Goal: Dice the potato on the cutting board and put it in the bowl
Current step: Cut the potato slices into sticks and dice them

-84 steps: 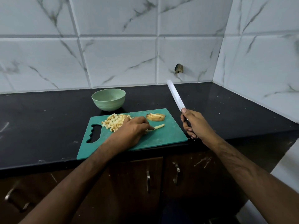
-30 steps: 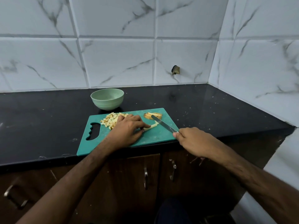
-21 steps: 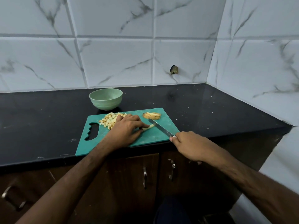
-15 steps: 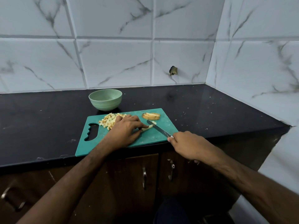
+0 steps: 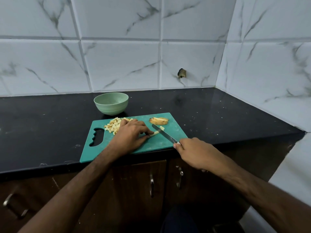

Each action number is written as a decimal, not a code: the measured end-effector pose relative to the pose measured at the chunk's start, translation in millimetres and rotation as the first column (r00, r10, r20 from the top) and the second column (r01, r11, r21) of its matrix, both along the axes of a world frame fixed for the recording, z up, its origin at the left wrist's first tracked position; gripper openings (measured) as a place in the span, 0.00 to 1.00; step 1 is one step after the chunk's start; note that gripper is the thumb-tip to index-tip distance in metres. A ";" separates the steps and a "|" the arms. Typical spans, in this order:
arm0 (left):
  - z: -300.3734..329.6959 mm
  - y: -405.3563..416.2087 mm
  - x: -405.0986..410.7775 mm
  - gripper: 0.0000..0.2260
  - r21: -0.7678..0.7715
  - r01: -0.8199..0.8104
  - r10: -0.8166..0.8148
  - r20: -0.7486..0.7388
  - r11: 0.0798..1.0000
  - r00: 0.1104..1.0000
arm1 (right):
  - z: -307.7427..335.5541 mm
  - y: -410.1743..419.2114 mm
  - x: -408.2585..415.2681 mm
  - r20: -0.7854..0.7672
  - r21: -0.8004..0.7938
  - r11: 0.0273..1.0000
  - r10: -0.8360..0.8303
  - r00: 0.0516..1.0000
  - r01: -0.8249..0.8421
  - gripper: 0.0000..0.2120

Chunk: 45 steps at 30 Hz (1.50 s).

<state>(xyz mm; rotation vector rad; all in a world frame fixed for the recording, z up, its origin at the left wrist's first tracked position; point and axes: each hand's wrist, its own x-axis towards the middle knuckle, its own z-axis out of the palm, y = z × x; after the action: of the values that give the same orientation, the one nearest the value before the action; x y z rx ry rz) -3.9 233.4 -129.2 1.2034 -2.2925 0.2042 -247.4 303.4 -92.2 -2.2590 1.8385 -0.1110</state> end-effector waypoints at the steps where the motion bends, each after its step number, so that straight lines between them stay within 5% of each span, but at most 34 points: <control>1: 0.2 0.3 0.4 0.07 0.001 0.000 0.000 -0.006 1.000 1.000 | 0.8 -2.2 2.3 -0.009 -0.008 1.000 0.008 1.000 -0.008 0.17; 13: -0.4 1.3 1.9 0.04 -0.030 -0.012 0.011 -0.035 0.999 0.999 | 1.3 -1.0 -6.0 0.014 0.103 0.995 -0.005 1.000 0.004 0.18; 19: -0.8 1.3 1.3 0.04 -0.033 -0.010 0.008 -0.036 0.999 0.999 | 11.5 0.3 -10.4 -0.058 -0.058 0.998 -0.006 0.998 0.003 0.19; 27: -1.3 -1.2 2.2 0.04 -0.036 0.001 -0.003 -0.041 0.999 0.999 | 6.8 11.3 6.2 -0.036 0.024 0.999 0.029 0.999 -0.028 0.18; 45: -0.7 1.9 1.7 0.02 -0.052 0.001 -0.005 -0.079 0.999 0.997 | -7.7 8.7 14.9 -0.070 -0.079 0.996 0.035 0.997 -0.041 0.17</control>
<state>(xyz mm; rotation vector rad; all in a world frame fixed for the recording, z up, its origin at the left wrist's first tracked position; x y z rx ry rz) -2.3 235.4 -129.9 1.1618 -2.2069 0.2098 -232.4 312.0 -99.8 -2.3790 1.8554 -0.1037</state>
